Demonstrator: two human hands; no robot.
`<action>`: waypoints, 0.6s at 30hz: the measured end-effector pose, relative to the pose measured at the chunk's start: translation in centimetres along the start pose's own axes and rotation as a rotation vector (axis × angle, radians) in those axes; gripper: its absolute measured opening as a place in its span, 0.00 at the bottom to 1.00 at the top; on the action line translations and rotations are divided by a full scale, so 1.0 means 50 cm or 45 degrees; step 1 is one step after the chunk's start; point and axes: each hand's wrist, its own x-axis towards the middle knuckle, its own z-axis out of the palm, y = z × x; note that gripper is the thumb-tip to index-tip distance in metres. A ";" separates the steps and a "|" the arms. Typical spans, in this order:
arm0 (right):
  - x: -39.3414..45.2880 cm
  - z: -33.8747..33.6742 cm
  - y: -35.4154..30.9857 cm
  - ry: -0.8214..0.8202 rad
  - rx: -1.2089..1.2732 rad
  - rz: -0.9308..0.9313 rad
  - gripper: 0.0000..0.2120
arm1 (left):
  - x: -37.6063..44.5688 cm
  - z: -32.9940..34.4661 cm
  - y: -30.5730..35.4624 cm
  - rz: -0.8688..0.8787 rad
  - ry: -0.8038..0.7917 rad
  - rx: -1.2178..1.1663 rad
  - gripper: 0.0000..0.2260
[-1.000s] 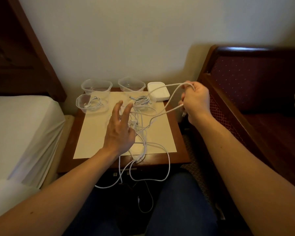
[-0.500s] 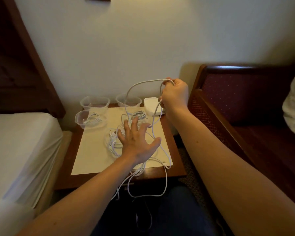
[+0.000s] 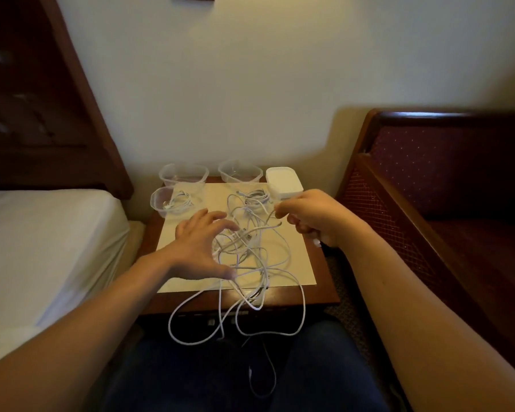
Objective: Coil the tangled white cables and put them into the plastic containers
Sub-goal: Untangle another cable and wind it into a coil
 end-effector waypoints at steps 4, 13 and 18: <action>-0.012 0.017 0.003 -0.174 0.295 -0.028 0.11 | -0.017 -0.016 0.063 0.099 -0.053 -0.421 0.48; -0.047 0.009 0.021 -0.459 1.100 0.030 0.19 | -0.005 0.005 0.149 -0.109 0.190 -0.203 0.24; -0.056 0.024 0.038 -0.587 1.187 0.060 0.19 | -0.010 0.000 0.174 0.097 0.321 -0.959 0.12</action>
